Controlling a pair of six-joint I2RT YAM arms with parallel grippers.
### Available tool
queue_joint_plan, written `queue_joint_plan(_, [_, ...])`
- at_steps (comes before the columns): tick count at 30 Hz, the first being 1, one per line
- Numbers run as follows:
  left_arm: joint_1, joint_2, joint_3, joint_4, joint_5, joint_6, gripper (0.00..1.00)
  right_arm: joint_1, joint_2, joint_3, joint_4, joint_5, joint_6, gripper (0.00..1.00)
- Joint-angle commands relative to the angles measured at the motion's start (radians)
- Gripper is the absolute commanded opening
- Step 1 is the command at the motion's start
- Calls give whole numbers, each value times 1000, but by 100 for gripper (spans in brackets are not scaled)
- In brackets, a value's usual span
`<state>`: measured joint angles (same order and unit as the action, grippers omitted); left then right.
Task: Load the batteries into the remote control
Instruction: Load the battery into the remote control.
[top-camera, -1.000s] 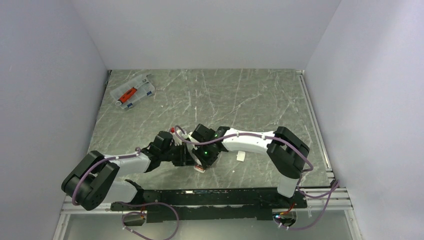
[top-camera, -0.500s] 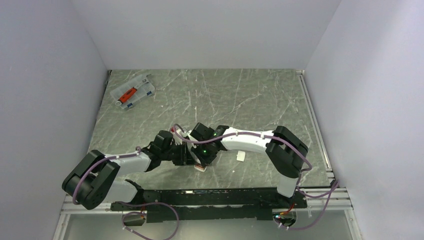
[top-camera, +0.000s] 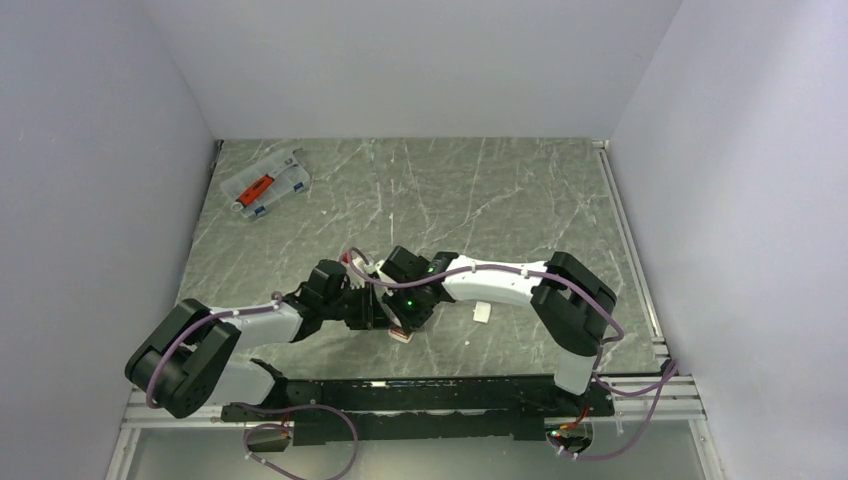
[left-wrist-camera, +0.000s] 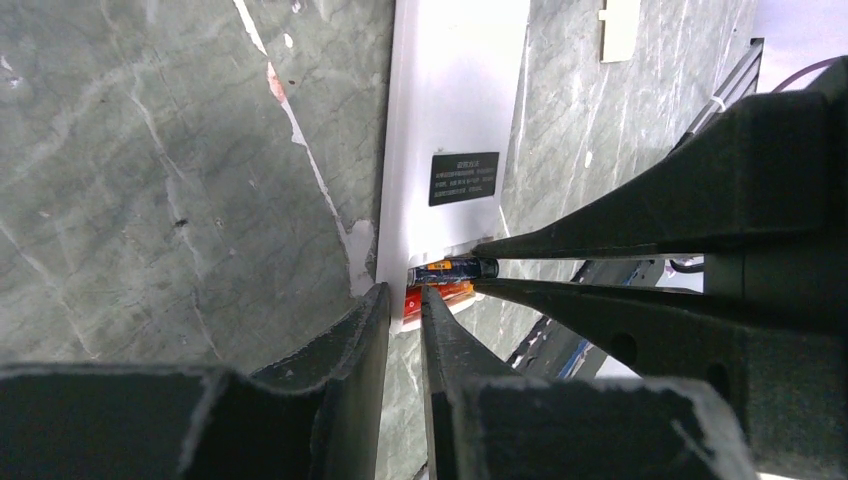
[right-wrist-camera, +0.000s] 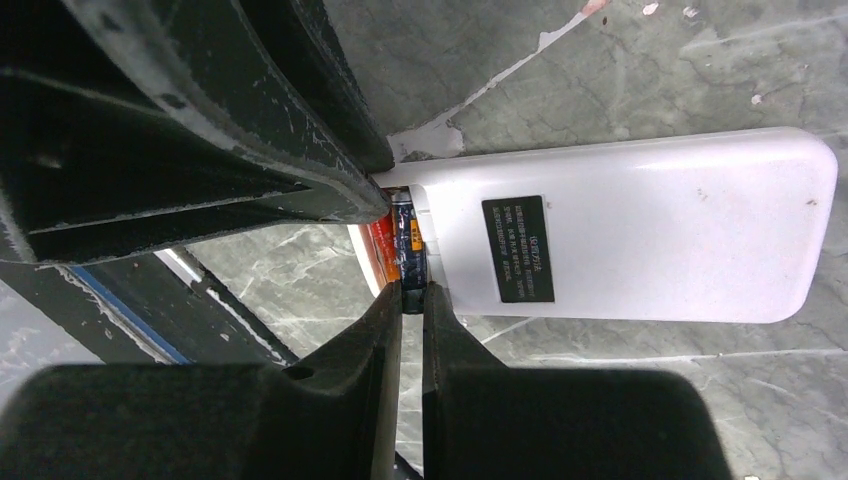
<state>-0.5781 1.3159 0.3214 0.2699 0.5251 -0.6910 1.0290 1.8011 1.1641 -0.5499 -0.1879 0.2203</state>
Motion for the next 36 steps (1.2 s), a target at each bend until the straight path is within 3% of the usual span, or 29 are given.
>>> queue_joint_plan(1, [-4,5,40,36,50,12,22,-6,6,-10,141,81,1,0])
queue_joint_plan(22, [-5,40,38,76,83,1,22,53,33,-51,174,299,25,0])
queue_joint_plan(29, [-5,37,44,72,85,2,23,64,34,-37,155,337,36,19])
queue_joint_plan(36, [-5,90,69,89,120,9,31,66,45,-22,144,345,39,21])
